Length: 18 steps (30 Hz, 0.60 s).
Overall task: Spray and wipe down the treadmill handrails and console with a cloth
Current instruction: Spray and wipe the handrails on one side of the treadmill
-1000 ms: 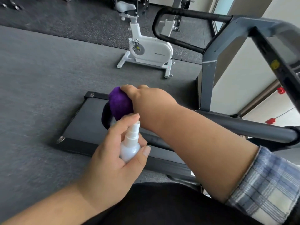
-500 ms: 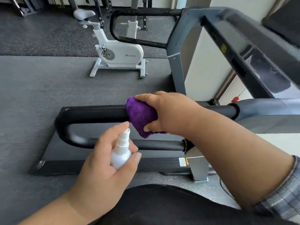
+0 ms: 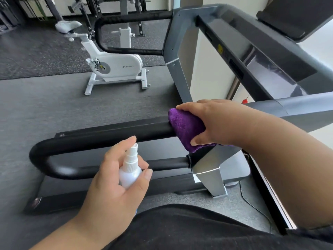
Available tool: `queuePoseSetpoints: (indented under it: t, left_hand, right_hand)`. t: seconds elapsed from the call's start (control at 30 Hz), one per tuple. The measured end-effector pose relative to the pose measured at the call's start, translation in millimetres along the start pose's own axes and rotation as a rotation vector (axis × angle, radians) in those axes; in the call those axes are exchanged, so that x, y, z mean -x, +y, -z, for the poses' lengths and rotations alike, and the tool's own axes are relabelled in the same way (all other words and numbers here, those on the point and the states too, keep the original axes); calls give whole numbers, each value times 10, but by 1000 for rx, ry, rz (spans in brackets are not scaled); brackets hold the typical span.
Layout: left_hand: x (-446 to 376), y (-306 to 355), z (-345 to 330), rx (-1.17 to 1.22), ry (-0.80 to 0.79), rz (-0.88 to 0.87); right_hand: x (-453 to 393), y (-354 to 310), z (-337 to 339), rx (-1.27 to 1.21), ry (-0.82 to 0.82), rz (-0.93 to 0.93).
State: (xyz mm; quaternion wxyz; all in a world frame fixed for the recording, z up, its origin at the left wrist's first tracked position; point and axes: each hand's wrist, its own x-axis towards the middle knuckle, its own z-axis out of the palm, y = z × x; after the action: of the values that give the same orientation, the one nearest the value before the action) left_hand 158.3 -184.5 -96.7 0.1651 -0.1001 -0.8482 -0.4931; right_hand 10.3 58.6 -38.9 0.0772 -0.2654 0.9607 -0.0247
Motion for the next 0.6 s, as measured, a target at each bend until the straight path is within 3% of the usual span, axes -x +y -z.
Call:
queuePoseSetpoints:
  t: [0.13, 0.6]
  left_hand:
    - [66, -66, 83, 6, 44, 49]
    - [456, -316, 819, 17, 127, 111]
  right_hand:
    - [-73, -201, -118, 138, 113, 30]
    - [-678, -1469, -304, 148, 225, 165]
